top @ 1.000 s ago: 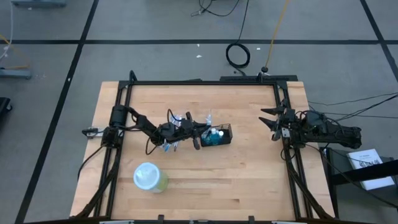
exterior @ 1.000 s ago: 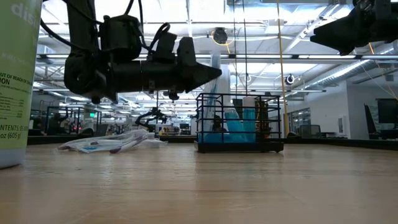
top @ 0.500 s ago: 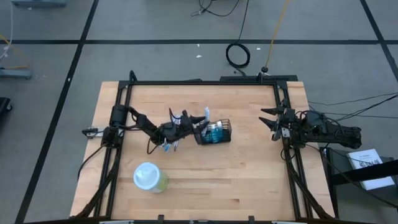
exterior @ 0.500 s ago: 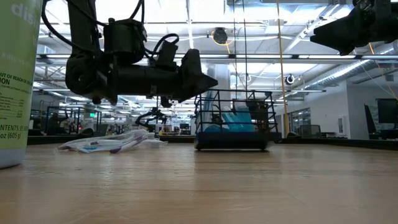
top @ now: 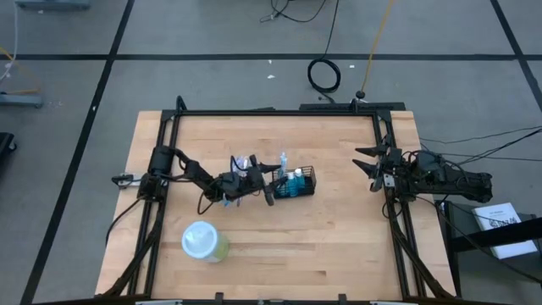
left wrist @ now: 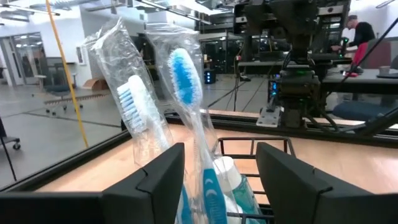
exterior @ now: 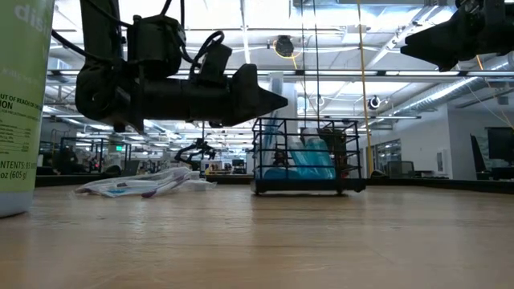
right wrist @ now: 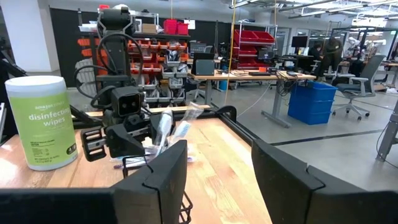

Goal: Pick & Place toothbrushing station
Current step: Put the blue toothbrush into the black mesh organizer, then put the purple toothbrush into the black mesh organizer

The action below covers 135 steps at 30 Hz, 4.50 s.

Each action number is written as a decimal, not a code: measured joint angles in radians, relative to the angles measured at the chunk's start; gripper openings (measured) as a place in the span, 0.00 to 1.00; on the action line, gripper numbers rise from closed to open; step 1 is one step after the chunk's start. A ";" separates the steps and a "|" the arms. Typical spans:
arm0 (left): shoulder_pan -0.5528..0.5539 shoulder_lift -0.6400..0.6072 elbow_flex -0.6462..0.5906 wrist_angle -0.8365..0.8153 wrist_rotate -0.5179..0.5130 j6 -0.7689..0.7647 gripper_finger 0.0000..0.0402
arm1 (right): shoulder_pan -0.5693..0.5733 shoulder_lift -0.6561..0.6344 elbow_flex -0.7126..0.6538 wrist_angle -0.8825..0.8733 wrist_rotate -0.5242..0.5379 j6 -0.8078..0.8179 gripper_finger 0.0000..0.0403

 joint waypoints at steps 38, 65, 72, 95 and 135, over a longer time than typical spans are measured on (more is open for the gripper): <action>-0.030 -0.302 0.006 -0.435 -0.016 0.064 0.49 | 0.000 0.000 0.000 0.000 0.000 0.000 0.42; -0.124 -0.626 0.006 -1.364 -0.670 -0.266 0.49 | 0.000 0.000 0.000 0.000 0.000 0.000 0.42; 0.044 -0.647 0.005 -1.784 -0.338 -0.789 0.49 | 0.000 0.000 0.000 0.000 0.000 0.000 0.42; 0.250 -0.482 0.006 -1.829 -0.036 -0.925 0.49 | 0.000 0.000 0.000 0.000 0.000 0.000 0.42; 0.241 -0.661 0.026 -2.043 0.185 -0.883 0.32 | 0.000 0.000 0.000 0.000 0.000 0.000 0.42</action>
